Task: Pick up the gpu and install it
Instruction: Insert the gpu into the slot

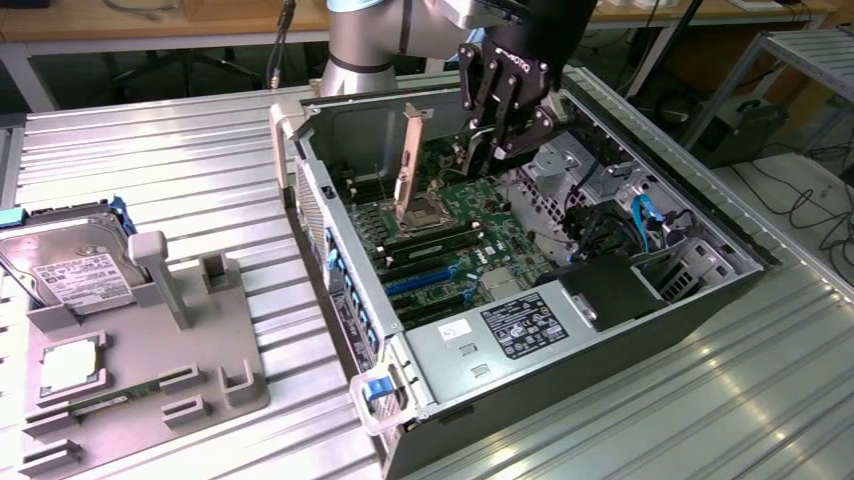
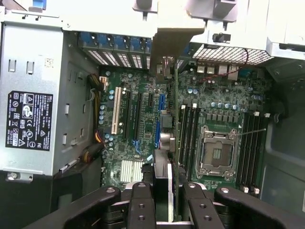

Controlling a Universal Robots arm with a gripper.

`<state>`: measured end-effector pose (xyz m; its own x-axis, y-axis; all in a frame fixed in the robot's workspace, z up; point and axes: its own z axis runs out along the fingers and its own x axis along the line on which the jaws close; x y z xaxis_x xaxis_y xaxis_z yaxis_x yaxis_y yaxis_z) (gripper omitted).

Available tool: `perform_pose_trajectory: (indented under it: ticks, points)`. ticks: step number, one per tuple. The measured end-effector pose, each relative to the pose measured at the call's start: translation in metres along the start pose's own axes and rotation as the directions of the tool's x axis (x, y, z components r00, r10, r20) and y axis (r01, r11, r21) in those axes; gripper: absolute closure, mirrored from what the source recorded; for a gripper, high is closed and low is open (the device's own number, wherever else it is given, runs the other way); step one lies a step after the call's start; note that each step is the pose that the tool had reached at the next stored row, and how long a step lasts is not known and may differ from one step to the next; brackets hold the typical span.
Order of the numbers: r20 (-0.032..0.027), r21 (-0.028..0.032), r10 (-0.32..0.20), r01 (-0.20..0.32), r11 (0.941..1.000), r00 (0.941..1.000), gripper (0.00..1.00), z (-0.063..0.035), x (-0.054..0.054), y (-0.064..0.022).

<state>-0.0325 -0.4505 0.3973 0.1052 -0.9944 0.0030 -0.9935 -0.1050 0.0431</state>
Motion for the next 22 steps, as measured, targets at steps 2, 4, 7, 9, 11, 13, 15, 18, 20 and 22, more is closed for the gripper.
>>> perform_pose_trajectory:
  ticks: [2,4,7,9,11,13,15,18,20,22]
  points:
    - [0.0001,0.0,0.0,0.0,1.0,1.0,0.72,0.0012,0.0,-0.0001]
    - [0.0,-0.0001,0.0,0.0,1.0,1.0,0.72,0.0023,0.0,-0.0001]
    - [0.0,-0.0001,0.0,0.0,1.0,1.0,0.72,0.0038,0.0,-0.0002]
    - [0.0,-0.0001,0.0,0.0,1.0,1.0,0.72,0.0051,0.0,-0.0002]
    - [0.0,-0.0001,0.0,0.0,1.0,1.0,0.72,0.0066,0.0,-0.0003]
    - [0.0,-0.0001,0.0,0.0,1.0,1.0,0.72,0.0076,0.0,-0.0003]
    - [0.0,0.0,0.0,0.0,1.0,1.0,0.72,0.0094,0.0,-0.0004]
    - [0.0001,0.0,0.0,0.0,1.0,1.0,0.72,0.0119,0.0,-0.0005]
    - [-0.0001,-0.0001,0.0,0.0,1.0,1.0,0.72,0.0131,0.0,-0.0006]
    - [0.0,-0.0001,0.0,0.0,1.0,1.0,0.72,0.0152,0.0,-0.0006]
